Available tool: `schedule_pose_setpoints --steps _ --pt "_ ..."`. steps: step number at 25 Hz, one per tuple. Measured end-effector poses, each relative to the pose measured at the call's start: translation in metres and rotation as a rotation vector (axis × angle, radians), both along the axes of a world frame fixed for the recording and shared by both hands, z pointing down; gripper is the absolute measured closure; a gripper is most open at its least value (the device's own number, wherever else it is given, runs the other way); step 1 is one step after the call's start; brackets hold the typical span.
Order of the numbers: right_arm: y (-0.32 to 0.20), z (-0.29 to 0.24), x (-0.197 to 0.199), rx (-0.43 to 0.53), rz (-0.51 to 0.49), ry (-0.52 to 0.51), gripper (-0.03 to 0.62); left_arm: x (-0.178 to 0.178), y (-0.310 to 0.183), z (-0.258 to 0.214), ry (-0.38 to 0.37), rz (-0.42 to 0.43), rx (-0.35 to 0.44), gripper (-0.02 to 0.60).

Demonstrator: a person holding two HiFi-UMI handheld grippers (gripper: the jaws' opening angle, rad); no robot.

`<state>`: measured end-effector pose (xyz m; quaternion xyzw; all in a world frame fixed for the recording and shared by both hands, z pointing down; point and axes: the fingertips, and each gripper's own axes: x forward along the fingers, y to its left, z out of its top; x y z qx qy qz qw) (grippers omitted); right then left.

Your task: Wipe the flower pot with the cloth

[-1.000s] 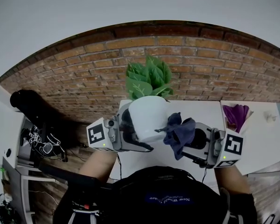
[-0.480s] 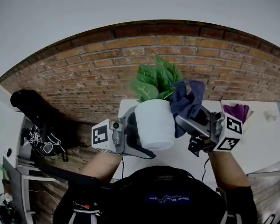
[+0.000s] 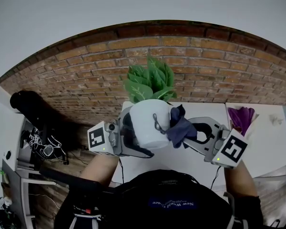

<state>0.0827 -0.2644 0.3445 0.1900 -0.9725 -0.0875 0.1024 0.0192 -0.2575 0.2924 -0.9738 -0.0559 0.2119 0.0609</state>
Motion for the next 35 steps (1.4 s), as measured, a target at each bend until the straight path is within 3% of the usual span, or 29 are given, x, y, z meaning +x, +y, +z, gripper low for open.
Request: schedule_pose_setpoints --steps 4,12,18,22,28,30,35 --pt "-0.052 -0.010 0.004 0.230 0.251 0.380 0.488 -0.003 -0.003 0.008 -0.092 0.017 0.025 0.049" --pt "-0.050 -0.017 -0.017 0.383 0.229 0.506 0.488 -0.002 -0.002 0.011 -0.146 -0.010 0.066 0.049" --pt "0.003 0.015 -0.024 0.372 0.061 0.505 0.488 0.000 -0.008 0.009 -0.110 -0.071 0.053 0.049" --pt "0.023 0.028 -0.025 0.338 -0.007 0.459 0.488 0.002 -0.003 0.010 -0.093 -0.059 0.051 0.049" --pt "-0.032 -0.014 -0.011 0.205 0.124 0.202 0.488 -0.004 0.003 0.000 -0.054 0.023 0.043 0.049" --pt "-0.044 -0.023 -0.013 0.189 0.155 0.199 0.488 -0.007 0.003 -0.003 -0.051 0.038 0.038 0.051" --pt "-0.034 -0.017 -0.019 0.259 0.133 0.317 0.488 -0.005 0.001 0.000 -0.062 0.013 0.041 0.051"
